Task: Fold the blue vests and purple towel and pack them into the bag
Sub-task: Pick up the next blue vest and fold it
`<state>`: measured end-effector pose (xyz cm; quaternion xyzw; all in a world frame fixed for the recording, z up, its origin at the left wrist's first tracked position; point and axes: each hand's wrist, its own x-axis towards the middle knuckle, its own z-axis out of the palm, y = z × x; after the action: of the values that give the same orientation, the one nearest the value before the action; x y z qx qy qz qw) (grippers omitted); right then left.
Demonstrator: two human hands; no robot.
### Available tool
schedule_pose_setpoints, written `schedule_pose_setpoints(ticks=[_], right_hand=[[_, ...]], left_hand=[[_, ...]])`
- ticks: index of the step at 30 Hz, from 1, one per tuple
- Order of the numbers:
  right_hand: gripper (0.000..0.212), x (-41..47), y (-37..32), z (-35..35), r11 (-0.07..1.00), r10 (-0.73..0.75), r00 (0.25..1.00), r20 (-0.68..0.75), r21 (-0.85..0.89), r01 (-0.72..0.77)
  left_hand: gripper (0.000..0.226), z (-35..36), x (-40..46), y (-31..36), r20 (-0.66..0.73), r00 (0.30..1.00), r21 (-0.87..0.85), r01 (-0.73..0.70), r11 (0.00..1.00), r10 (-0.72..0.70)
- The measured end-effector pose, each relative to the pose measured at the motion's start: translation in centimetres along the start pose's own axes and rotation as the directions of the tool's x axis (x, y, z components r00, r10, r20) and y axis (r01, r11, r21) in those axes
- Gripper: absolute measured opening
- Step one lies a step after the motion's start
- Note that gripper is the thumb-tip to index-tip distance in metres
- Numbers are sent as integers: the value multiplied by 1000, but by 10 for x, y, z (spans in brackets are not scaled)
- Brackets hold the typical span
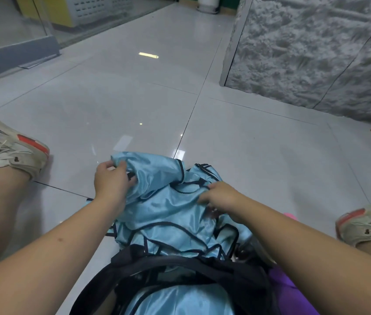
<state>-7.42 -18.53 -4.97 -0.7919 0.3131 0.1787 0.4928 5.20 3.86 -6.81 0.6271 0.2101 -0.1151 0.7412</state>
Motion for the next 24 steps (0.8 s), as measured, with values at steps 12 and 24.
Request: schedule_pose_setpoints(ticks=[12,24], right_hand=[[8,2,-20,1,809,31,990,-135,586,55],[9,-16,-42,16,710,-215,975,51,694,120]], left_hand=[[32,-2,-40,-34,778,619,582,-773,251,106],[20,22,-69,-21,676,736,240,-263,934,34]])
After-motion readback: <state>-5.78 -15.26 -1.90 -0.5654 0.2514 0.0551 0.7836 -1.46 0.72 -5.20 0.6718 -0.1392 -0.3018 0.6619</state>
